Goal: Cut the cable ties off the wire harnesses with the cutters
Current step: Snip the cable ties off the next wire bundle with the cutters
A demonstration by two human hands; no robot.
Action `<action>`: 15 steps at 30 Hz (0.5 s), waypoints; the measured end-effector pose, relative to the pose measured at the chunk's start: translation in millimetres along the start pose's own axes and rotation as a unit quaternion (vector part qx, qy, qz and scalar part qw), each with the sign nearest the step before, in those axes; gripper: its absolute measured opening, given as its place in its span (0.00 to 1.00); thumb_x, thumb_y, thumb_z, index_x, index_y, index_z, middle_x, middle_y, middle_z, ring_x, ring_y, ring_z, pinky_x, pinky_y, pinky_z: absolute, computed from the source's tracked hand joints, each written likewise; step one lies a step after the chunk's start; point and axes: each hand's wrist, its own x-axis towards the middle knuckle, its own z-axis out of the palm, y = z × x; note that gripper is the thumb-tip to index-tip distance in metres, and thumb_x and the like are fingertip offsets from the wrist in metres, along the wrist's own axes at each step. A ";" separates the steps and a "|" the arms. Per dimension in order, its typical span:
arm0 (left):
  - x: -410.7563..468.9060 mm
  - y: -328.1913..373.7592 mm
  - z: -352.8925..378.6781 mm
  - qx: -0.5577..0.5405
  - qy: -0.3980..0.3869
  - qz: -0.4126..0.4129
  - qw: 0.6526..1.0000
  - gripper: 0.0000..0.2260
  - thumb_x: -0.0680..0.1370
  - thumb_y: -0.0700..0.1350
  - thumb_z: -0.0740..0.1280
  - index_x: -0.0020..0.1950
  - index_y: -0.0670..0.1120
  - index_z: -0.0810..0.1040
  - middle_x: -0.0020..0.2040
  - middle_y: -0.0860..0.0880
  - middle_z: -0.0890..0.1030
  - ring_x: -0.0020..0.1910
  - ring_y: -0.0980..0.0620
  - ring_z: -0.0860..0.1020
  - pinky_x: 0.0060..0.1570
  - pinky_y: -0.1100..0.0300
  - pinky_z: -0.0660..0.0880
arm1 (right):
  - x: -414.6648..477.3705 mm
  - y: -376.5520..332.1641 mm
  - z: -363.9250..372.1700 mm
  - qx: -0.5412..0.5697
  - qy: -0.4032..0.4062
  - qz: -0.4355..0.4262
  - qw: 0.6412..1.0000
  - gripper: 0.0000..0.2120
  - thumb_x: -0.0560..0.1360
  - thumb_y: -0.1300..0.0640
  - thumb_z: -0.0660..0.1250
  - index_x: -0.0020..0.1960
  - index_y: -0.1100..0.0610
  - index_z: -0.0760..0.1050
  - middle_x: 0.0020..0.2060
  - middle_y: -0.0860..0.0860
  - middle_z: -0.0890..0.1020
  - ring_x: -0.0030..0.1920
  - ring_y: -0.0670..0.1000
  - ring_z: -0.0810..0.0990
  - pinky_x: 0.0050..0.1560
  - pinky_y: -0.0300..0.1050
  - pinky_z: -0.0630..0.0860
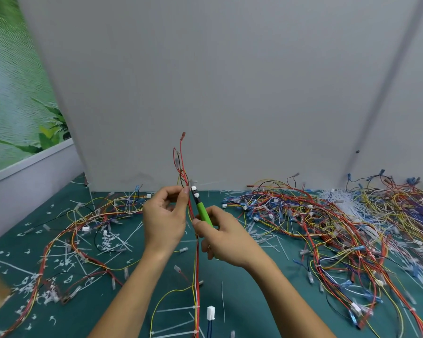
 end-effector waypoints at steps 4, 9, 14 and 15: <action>-3.6 3.0 1.3 0.026 -0.010 0.023 0.999 0.04 0.79 0.48 0.72 0.46 0.57 0.81 0.41 0.58 0.84 0.40 0.54 0.83 0.41 0.63 0.80 | -0.6 -2.4 -3.0 0.020 0.005 -0.005 1.000 0.07 0.81 0.51 0.65 0.53 0.54 0.74 0.42 0.53 0.79 0.30 0.48 0.79 0.29 0.42 0.76; -2.4 8.0 0.4 0.016 -0.019 0.007 1.000 0.04 0.79 0.47 0.72 0.47 0.57 0.82 0.42 0.57 0.85 0.41 0.55 0.83 0.42 0.63 0.80 | -1.6 -1.8 -1.0 -0.003 0.023 -0.027 0.999 0.04 0.81 0.51 0.65 0.50 0.51 0.74 0.35 0.45 0.77 0.30 0.48 0.77 0.30 0.43 0.76; 5.7 10.1 -1.9 -0.066 -0.042 -0.107 0.991 0.03 0.79 0.45 0.72 0.49 0.51 0.85 0.41 0.50 0.87 0.35 0.53 0.80 0.36 0.63 0.79 | -2.1 -4.3 -0.2 -0.003 0.029 -0.030 0.999 0.04 0.81 0.54 0.64 0.49 0.54 0.75 0.31 0.44 0.77 0.30 0.49 0.76 0.30 0.46 0.76; 7.0 9.6 -2.8 -0.072 -0.053 -0.118 0.989 0.03 0.79 0.45 0.71 0.50 0.49 0.86 0.41 0.48 0.87 0.36 0.51 0.80 0.36 0.62 0.79 | -2.5 -5.2 0.1 0.003 0.027 -0.028 0.999 0.04 0.81 0.55 0.64 0.50 0.55 0.75 0.31 0.45 0.77 0.29 0.49 0.76 0.29 0.46 0.76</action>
